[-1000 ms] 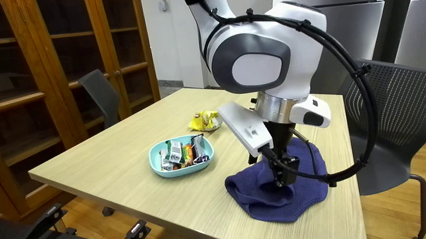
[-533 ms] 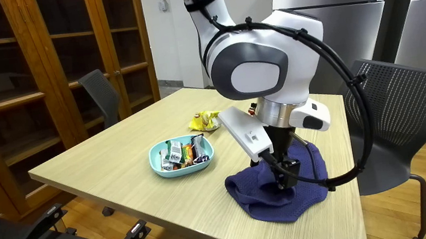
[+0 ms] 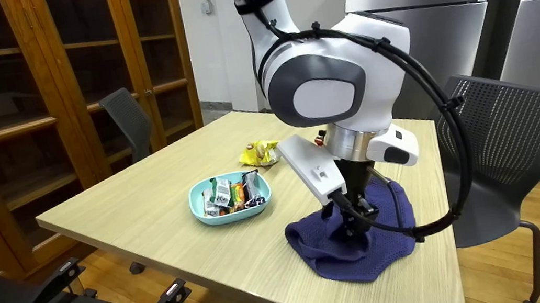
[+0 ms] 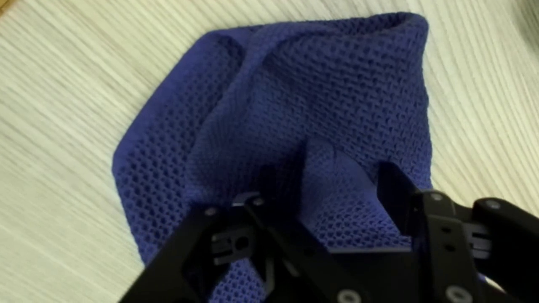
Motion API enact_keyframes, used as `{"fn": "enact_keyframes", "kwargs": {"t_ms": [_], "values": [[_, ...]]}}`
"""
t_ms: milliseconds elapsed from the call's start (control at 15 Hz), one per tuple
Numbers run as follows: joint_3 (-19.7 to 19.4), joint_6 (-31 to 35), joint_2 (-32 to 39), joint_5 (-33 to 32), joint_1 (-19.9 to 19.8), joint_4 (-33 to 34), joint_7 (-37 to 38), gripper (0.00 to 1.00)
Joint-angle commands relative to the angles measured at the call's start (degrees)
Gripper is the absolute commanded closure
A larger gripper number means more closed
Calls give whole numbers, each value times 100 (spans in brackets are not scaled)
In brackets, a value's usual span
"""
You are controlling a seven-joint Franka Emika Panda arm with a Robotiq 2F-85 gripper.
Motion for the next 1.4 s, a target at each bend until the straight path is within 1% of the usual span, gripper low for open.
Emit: {"fn": "enact_keyframes", "kwargs": {"t_ms": [0,200,267,333,533,733,1133,1333], "values": [[162,81,41,37,-175,74,-65,67],[155,76,47,21,-179,84,-59,89],[155,76,49,19,-180,87,-60,98],[156,82,50,17,-184,86,-69,100],[150,55,6,-2,-203,55,-97,100],[149,-145,-219,-71,-246,-76,-201,99],[464,-107,-709,156,-314,-326,-556,99],[649,-115,-1023,332,-246,-519,-746,99]]}}
